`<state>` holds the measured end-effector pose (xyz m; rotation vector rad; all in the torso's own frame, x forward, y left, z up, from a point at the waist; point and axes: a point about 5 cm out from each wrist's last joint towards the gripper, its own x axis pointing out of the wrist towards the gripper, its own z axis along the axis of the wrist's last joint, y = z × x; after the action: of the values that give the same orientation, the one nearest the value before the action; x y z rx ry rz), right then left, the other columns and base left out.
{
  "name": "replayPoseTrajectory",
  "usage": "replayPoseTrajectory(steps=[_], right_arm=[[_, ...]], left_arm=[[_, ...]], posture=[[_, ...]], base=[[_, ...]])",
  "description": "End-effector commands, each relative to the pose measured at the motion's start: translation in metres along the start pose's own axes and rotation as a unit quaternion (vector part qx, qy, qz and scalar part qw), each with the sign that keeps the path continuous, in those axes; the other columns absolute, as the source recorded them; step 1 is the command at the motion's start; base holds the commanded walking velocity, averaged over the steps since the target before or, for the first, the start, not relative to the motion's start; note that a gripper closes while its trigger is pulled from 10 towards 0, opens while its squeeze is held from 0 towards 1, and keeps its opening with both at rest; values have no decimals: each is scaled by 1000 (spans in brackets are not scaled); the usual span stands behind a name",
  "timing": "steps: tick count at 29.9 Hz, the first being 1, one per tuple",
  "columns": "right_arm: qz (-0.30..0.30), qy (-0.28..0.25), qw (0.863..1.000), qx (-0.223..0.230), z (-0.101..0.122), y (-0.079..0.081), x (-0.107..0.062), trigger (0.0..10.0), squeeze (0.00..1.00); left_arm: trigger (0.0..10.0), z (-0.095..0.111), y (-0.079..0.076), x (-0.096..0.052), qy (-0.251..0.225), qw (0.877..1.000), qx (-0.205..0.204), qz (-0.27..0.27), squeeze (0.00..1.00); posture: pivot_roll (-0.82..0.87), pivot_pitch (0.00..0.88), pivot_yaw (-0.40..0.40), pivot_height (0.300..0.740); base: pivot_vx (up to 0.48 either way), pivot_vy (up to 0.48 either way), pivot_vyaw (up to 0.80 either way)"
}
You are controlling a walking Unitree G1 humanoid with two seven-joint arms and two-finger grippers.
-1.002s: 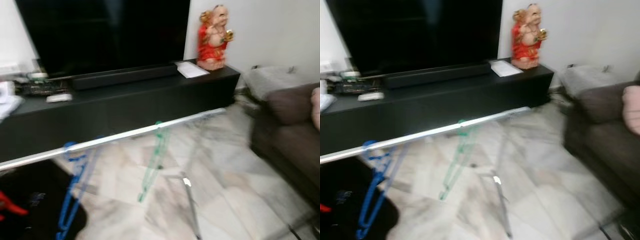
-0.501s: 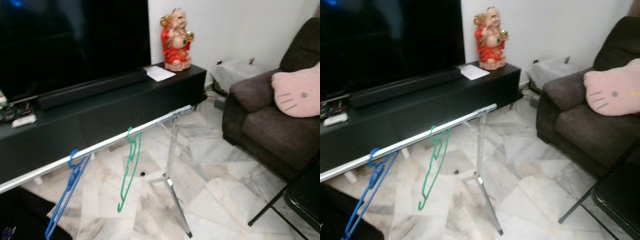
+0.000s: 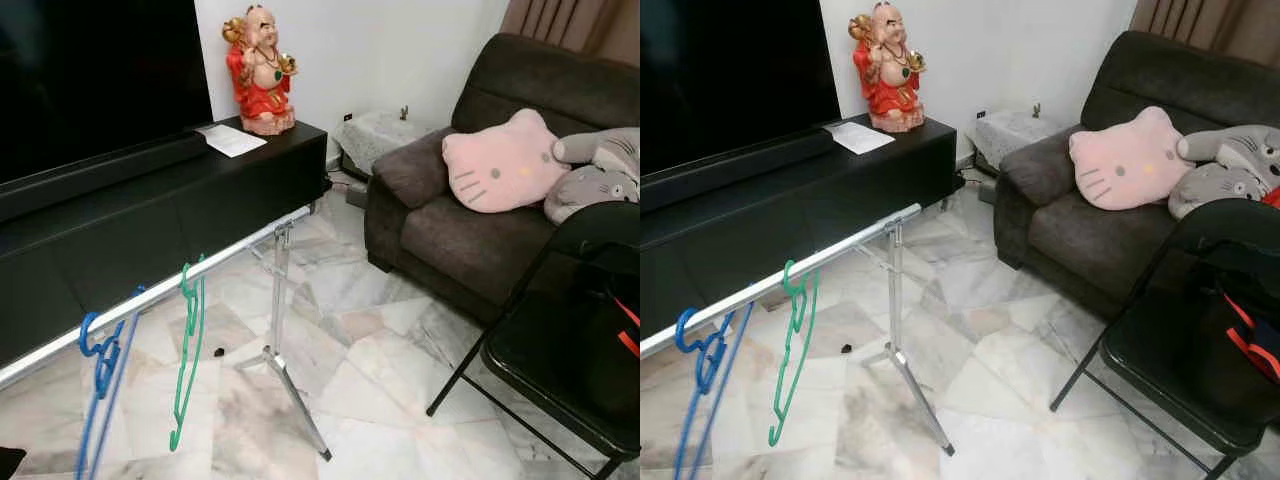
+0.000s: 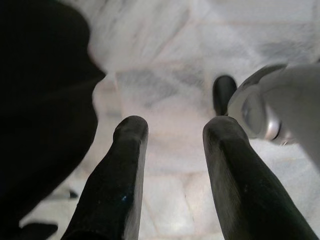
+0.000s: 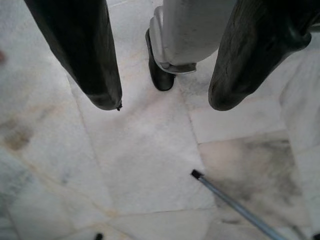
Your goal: Hang hanger
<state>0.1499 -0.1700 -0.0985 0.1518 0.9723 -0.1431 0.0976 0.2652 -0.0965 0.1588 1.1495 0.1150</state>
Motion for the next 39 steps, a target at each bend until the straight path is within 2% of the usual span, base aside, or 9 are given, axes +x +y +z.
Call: replayPoseTrajectory(steps=[1,6,9,13,16,25,31,34,39], right_arm=[[5,3,1000,-12,2,0,1,10000,0],[7,5,1000,-25,3,1,1,10000,0],[10,8,1000,-29,2,2,1,10000,0],[13,11,999,-42,1,2,1,10000,0],[5,11,999,-36,0,-1,0,10000,0],[4,12,999,-39,-1,-5,0,10000,0],[4,14,999,-40,-2,-6,-1,10000,0],[4,15,999,-41,-2,-6,-1,10000,0],[5,15,999,-42,-3,-6,-1,10000,0]], left_arm=[[10000,-5,4,-1,9,1000,-10,2,0],[10000,-11,3,-1,42,996,-75,30,0],[10000,-18,-5,-1,57,993,-90,42,0],[10000,-16,-21,1,54,995,-79,29,0],[10000,-9,-39,3,46,998,-32,3,0],[10000,14,-47,7,26,999,-20,-2,0],[10000,8,-47,7,33,999,-18,-5,0],[10000,0,-37,5,41,999,-15,0,0],[10000,-5,-31,4,46,999,-12,1,0]], posture=[[101,0,-13,740],[100,0,-8,740],[99,0,-10,740],[102,0,-12,740],[96,0,-14,740],[90,0,-28,740],[83,0,-26,740],[79,0,-24,740],[76,0,-21,740]], base=[[0,0,0],[0,0,0],[0,0,0],[0,0,0],[0,0,0],[0,-192,0],[0,-348,0],[0,-351,0],[0,-352,0]])
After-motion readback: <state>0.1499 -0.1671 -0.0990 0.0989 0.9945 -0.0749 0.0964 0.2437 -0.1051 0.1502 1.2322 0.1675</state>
